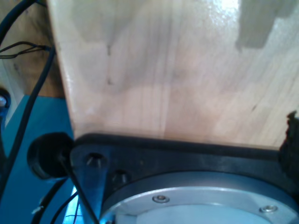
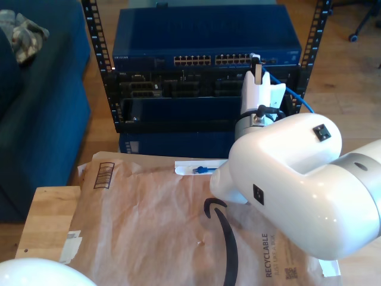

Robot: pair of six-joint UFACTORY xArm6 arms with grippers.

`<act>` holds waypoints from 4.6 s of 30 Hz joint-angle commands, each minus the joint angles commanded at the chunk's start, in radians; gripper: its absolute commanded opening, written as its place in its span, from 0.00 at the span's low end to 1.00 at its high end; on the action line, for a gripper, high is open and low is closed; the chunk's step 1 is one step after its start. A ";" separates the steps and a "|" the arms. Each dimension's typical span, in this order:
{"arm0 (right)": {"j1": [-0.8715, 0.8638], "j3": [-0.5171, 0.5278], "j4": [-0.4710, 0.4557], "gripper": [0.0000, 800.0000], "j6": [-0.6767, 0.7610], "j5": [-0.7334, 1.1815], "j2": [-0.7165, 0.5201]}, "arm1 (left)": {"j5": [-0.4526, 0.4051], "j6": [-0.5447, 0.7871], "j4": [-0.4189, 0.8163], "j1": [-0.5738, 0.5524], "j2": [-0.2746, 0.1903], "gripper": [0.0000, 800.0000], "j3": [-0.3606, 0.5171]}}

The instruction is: Grab the cable and plug it in

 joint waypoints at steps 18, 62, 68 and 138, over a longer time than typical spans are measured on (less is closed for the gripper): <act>0.025 -0.038 0.046 0.00 -0.009 0.003 0.040 | 0.000 0.000 0.000 0.000 0.000 1.00 0.000; 0.020 -0.084 0.051 0.00 -0.008 0.008 0.069 | 0.000 0.000 0.000 0.000 0.000 1.00 0.000; 0.018 -0.107 0.051 0.00 -0.008 0.009 0.080 | 0.000 0.000 0.000 0.000 0.002 1.00 0.000; -0.140 0.600 -0.245 0.87 -0.120 0.819 -0.740 | 0.000 0.000 0.000 0.000 0.000 1.00 0.000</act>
